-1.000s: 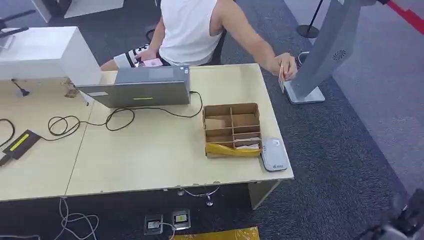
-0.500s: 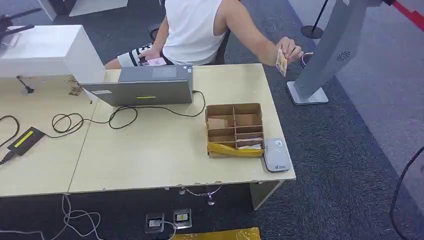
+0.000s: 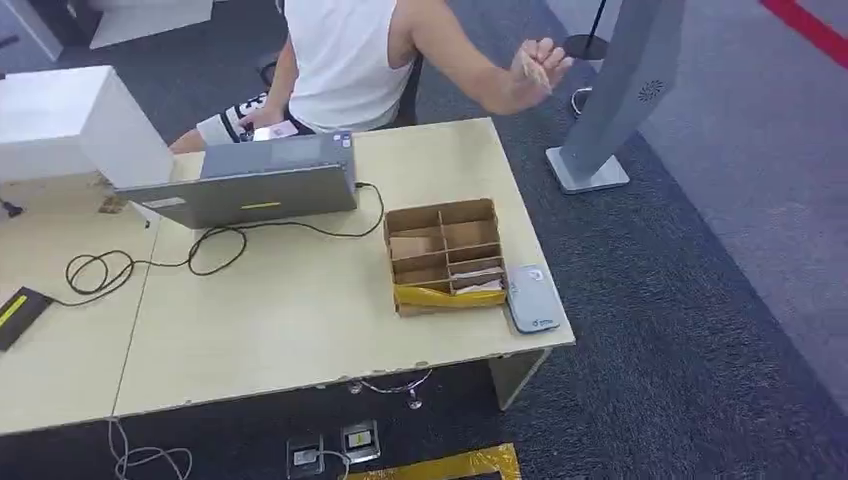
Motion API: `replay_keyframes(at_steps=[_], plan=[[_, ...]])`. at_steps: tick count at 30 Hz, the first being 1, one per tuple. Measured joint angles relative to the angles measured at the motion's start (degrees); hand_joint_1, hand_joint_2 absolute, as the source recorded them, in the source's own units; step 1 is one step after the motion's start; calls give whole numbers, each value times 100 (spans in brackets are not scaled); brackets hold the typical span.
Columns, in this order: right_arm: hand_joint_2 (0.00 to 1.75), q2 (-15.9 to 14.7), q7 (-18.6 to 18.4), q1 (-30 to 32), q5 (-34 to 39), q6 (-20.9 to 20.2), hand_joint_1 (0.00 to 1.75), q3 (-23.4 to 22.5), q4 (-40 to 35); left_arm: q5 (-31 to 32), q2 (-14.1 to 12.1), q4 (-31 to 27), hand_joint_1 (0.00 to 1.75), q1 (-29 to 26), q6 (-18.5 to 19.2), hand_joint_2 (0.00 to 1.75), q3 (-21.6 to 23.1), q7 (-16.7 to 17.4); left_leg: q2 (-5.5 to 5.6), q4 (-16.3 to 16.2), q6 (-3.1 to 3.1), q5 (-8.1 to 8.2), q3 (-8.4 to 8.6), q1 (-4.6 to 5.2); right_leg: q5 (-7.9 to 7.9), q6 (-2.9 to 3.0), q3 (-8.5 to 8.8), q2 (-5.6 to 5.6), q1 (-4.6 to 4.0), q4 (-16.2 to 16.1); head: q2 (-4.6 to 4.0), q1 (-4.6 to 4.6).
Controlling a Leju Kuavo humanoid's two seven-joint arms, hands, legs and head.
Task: Pass the card to the sensor for recognition and then transmit it.
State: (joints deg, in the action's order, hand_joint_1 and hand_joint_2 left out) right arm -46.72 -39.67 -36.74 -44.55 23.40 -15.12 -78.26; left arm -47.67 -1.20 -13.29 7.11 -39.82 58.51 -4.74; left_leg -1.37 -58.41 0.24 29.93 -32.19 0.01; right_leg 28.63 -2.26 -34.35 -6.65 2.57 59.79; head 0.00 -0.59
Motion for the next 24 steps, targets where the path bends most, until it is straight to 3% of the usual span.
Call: replay_keyframes(at_steps=[1, 3, 5, 8, 16, 24], plan=[[175, 84, 26, 33, -46, -176, 0, 465, -338, 39, 37, -2, 0, 62, 0, 175, -20, 0, 35, -1, -9, -7, 21, -30, 1, 9, 39, 40, -31, -17, 0, -15], [175, 128, 67, 169, -87, -327, 0, 1261, -985, 94, 142, -33, 0, 110, 0, 175, -28, 0, 238, -9, 28, -95, -35, 1, 13, -4, 31, 237, -3, -13, 0, -15], [175, 155, 136, -83, -186, -450, 0, 1840, -1427, 131, 144, -42, 0, 89, 0, 175, -31, 20, 413, -15, -3, -179, -29, -16, -16, 6, -11, 413, -18, -6, 0, -26], [175, 283, 266, -245, -404, -596, 0, 2897, -1887, 181, 127, -39, 0, 30, 4, 175, -39, 109, 512, -17, -14, -187, -46, -55, -8, 17, 8, 503, -56, -8, 0, -24], [175, 773, 380, -408, -1284, -655, 0, 4754, -2676, 308, 103, -42, 0, 71, 22, 175, -39, 293, 499, -13, -41, -170, -43, -72, 6, 38, 9, 492, -72, -8, 0, -20], [175, 946, 417, -429, -1294, -677, 0, 5408, -2860, 277, 78, -39, 0, 59, 22, 175, -39, 310, 477, -14, -41, -170, -34, -72, 0, 44, 12, 474, -72, -9, 0, -22]])
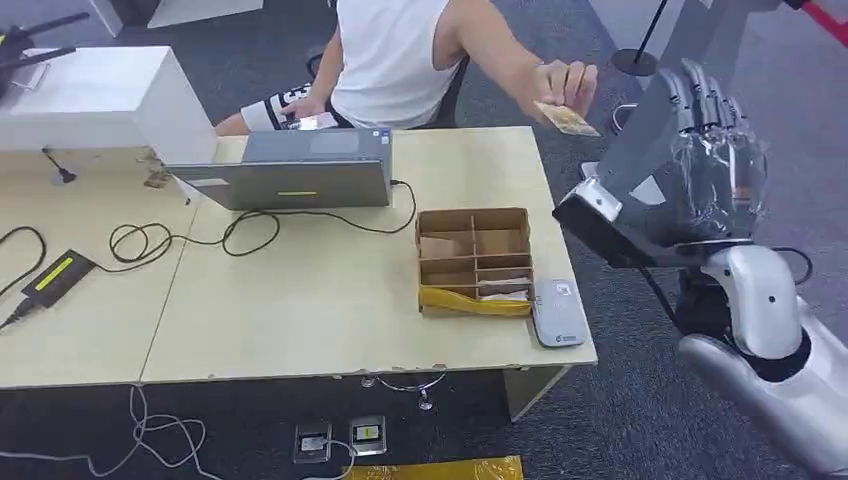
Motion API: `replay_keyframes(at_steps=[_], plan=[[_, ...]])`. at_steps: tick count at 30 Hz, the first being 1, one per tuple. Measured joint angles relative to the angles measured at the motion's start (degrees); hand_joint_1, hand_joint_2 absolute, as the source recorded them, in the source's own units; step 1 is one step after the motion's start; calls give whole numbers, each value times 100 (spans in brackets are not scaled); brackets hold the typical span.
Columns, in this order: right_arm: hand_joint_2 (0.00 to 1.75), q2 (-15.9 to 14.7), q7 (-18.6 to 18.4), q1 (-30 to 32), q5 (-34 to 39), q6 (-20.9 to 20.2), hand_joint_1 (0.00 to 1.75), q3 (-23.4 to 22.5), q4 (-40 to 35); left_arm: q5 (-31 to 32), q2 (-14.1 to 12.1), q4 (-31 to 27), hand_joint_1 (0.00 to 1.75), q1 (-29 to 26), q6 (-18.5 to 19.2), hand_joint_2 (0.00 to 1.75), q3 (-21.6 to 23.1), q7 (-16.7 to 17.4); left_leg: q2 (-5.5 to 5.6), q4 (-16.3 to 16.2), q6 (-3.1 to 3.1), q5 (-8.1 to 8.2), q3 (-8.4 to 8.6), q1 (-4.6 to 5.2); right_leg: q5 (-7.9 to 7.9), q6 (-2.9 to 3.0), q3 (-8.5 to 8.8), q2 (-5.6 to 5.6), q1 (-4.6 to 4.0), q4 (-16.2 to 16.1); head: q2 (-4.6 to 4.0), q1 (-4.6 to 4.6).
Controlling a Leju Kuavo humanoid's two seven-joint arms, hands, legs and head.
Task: Pass the card to the sensor for recognition and then transmit it.
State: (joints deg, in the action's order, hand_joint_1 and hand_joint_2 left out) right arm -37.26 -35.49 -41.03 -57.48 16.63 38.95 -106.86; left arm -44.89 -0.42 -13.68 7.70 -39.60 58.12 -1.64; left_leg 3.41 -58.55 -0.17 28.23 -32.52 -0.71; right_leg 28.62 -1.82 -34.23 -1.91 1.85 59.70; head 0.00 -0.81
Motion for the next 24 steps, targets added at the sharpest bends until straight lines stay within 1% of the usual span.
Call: replay_keyframes(at_steps=[3, 7, 12, 16, 22, 24], plan=[[175, 113, 172, -4, 107, -20, 0, 203, 2, -28, 0, -2, 0, -2, 4, 175, 0, 2, -6, 0, -1, 1, 1, 0, 0, 0, 0, -7, -1, 0, 0, 0], [175, 262, 387, -67, 225, -218, 0, 485, 13, -9, -2, -2, 0, 3, 24, 175, 0, 6, -9, 0, -1, 1, 4, -1, 0, 1, 0, -9, -2, 0, 0, 0], [175, 391, 422, -100, 251, -280, 0, 732, 33, 0, -7, -9, 0, 6, 44, 175, 0, 46, -12, 0, -1, 1, 4, -1, 0, 1, 0, -13, -2, 0, 0, 0], [175, 479, 522, -144, 321, -396, 0, 903, 81, 44, -11, -13, 0, 17, 77, 175, 0, 83, -14, 0, -1, 1, 3, -1, -1, 1, 0, -13, -1, 0, 0, 0], [175, 489, 529, -148, 326, -396, 0, 915, 89, 48, -11, -15, 0, 19, 77, 175, 2, 89, -15, 0, -1, 1, 3, -1, -1, 1, 0, -14, -1, 0, -2, 0], [175, 566, 586, -181, 365, -391, 0, 990, 166, 55, -13, -15, 0, 33, 79, 175, 4, 118, -19, 0, -1, 1, 4, -1, -2, 2, 0, -17, -1, 0, -2, 2]])
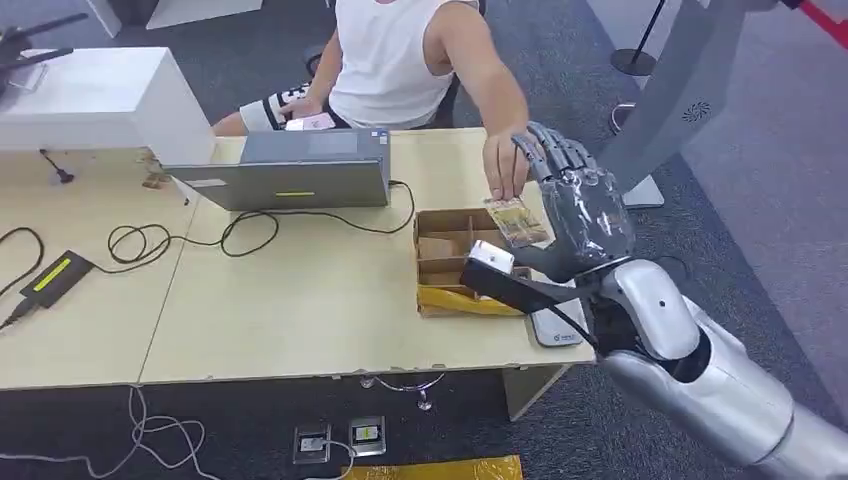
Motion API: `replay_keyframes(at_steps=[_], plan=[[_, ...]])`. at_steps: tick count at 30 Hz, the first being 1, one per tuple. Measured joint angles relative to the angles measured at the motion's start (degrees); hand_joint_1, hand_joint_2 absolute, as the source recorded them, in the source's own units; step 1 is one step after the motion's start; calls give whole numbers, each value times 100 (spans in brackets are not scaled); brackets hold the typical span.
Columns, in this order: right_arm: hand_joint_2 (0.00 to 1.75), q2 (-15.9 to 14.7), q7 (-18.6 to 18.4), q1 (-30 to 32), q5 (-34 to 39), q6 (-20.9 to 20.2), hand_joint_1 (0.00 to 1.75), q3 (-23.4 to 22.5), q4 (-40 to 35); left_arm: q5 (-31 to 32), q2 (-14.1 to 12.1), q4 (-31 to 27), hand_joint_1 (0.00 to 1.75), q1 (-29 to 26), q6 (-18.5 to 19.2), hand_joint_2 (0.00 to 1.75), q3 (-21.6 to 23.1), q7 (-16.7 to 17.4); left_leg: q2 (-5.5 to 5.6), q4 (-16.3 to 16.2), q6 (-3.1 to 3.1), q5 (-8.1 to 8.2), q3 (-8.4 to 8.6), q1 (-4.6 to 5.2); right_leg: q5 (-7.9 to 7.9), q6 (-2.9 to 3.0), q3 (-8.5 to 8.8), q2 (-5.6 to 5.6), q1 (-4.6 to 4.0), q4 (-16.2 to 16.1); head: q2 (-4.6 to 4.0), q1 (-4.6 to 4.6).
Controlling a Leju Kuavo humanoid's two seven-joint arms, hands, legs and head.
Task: Pass the card to the sensor for recognition and then transmit it.
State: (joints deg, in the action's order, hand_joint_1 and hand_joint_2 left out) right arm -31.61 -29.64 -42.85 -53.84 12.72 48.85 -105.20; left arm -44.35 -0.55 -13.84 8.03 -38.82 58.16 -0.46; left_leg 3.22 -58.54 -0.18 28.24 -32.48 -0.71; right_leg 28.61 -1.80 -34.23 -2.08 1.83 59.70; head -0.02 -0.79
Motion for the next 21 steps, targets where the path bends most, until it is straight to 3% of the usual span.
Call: replay_keyframes(at_steps=[3, 4, 5, 21], plan=[[175, 385, 230, -274, 444, 203, 0, 304, 760, 26, -2, -11, 0, 38, 35, 175, 15, 90, -1, 0, -1, -1, 2, -1, -2, 3, 0, -1, -1, 1, 2, -2], [175, 418, 256, -298, 488, 212, 159, 328, 840, 26, -2, -20, 0, 37, 35, 175, 15, 96, -1, 0, -1, -1, 2, 0, -2, 3, 0, -1, -1, 1, 2, -2], [175, 453, 284, -325, 538, 223, 175, 357, 925, 22, -2, -31, 0, 36, 33, 175, 15, 105, -1, 0, -1, -1, 2, 0, -2, 3, 0, -1, -1, 1, 2, -2], [175, 698, 304, -488, 783, 315, 175, 527, 1587, -4, -2, -46, 0, 24, 28, 175, 26, 107, -2, 0, -1, 0, 3, -1, -2, 3, -1, -2, -2, 1, 2, -2]])
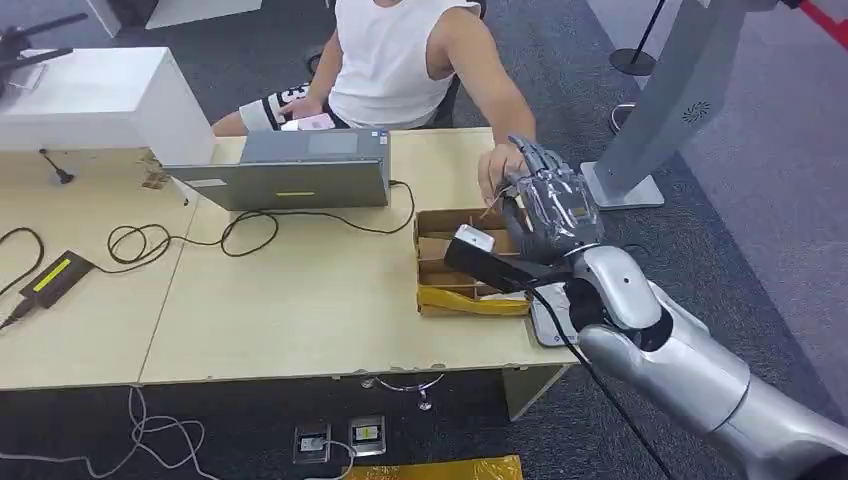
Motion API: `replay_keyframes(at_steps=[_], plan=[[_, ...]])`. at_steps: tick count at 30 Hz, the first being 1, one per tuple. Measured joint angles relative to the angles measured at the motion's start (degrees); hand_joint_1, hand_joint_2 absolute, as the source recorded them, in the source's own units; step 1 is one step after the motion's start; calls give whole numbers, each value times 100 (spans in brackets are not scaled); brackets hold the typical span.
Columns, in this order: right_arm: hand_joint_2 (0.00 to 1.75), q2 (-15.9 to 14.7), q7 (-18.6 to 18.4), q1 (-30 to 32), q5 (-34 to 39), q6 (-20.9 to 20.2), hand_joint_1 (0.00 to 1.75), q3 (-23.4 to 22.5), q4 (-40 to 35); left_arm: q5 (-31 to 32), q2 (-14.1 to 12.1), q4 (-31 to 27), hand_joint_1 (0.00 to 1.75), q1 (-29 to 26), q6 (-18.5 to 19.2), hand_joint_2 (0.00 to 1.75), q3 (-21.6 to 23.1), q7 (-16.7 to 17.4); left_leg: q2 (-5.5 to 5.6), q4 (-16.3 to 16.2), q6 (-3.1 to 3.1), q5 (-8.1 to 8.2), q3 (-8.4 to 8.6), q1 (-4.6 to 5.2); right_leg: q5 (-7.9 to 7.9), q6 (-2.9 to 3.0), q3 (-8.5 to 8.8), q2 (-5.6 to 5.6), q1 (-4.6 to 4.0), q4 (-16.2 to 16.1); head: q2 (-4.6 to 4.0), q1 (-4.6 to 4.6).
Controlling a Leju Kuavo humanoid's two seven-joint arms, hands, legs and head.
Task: Pass the card to the sensor for recognition and then transmit it.
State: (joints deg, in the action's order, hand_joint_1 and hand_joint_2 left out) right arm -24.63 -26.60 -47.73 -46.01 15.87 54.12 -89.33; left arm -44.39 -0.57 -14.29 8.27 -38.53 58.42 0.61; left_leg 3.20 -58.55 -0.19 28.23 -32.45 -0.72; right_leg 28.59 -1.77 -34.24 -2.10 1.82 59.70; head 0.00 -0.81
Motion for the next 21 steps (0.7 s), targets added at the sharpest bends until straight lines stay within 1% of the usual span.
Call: replay_keyframes(at_steps=[21], plan=[[175, 46, 0, -11, 83, 57, 175, 17, 208, 0, 4, -2, 0, 0, 7, 175, 44, 0, -2, 0, 0, 0, 2, 0, 0, 0, 0, -3, 0, 0, 0, 0]])
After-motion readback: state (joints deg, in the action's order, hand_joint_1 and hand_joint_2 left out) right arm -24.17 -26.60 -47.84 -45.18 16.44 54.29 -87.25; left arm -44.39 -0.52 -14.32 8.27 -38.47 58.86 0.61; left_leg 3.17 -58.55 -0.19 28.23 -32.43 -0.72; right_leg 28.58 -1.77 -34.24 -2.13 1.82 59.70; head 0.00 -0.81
